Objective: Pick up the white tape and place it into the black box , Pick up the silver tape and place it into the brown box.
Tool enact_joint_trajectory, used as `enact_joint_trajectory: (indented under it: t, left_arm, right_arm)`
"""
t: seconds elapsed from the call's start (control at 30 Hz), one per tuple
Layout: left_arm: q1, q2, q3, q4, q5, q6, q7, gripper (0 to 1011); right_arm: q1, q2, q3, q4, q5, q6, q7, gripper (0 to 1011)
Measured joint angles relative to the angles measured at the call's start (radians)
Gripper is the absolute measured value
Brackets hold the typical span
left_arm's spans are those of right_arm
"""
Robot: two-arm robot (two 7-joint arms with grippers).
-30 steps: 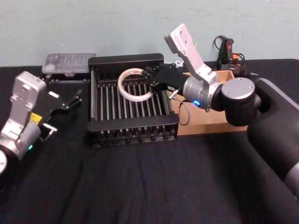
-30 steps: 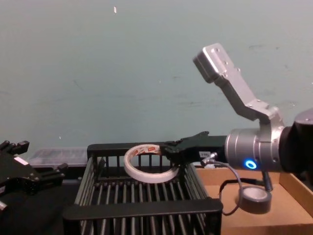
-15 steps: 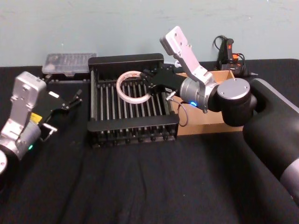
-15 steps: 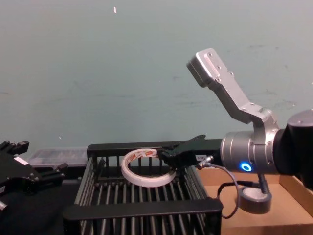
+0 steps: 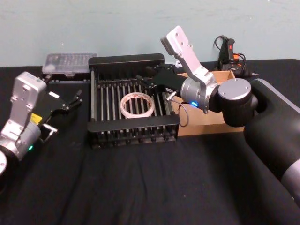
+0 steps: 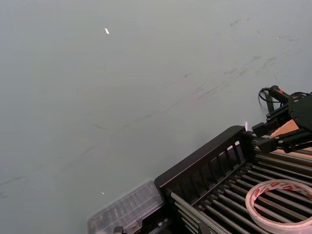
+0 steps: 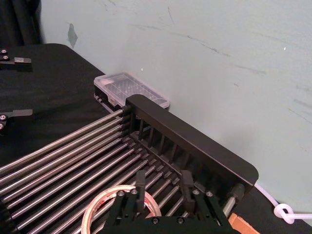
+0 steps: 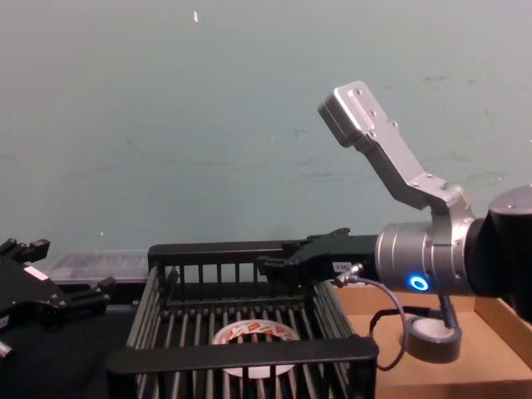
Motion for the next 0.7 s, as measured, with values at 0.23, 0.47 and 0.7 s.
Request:
enact_joint_trajectory:
  t: [0.23, 0.47, 0.7]
  left_arm:
    - [0.0, 0.0, 0.0, 0.0, 0.0, 0.0, 0.0, 1001]
    - [0.0, 0.0, 0.0, 0.0, 0.0, 0.0, 0.0, 1001]
    - [0.0, 0.0, 0.0, 0.0, 0.0, 0.0, 0.0, 1001]
  right_arm:
    - [0.0, 0.0, 0.0, 0.0, 0.001, -0.001, 0.0, 645]
    - [0.0, 0.0, 0.0, 0.0, 0.001, -0.001, 0.0, 854]
    - [0.0, 0.0, 0.0, 0.0, 0.002, -0.001, 0.0, 1002]
